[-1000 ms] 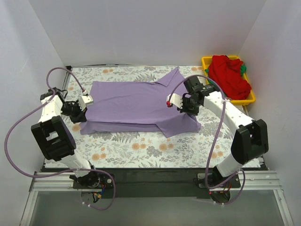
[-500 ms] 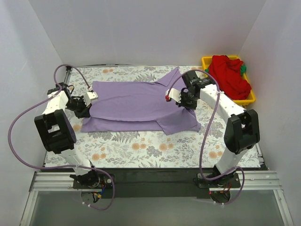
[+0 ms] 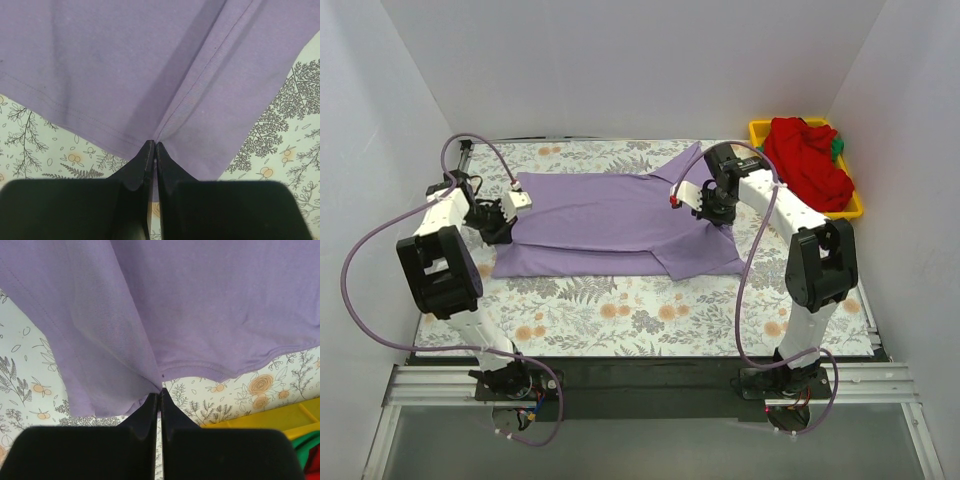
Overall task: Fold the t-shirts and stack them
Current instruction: Fold the tshirt
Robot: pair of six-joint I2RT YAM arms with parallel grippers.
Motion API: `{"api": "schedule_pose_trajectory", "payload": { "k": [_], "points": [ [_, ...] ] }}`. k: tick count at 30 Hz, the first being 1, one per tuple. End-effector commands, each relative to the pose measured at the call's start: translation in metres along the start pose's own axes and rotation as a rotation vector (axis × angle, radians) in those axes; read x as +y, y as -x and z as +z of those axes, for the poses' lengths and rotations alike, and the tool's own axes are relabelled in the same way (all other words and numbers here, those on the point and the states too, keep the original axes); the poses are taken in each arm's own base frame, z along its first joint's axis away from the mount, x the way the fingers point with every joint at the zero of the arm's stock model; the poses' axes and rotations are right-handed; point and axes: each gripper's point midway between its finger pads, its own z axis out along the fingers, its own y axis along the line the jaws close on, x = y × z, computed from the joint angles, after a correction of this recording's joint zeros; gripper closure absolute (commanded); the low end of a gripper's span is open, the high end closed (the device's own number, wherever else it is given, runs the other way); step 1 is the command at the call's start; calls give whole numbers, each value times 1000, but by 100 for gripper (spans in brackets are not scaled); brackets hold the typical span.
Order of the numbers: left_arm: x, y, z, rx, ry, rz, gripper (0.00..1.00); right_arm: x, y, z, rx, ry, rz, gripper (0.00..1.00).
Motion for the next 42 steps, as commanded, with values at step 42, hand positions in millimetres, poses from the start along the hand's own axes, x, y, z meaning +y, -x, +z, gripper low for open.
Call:
{"api": "schedule_pose_trajectory", "payload": {
  "k": [42],
  "points": [
    [47, 9, 35, 19, 73, -11, 92, -32, -24, 31, 80, 25, -6, 97]
  ]
}}
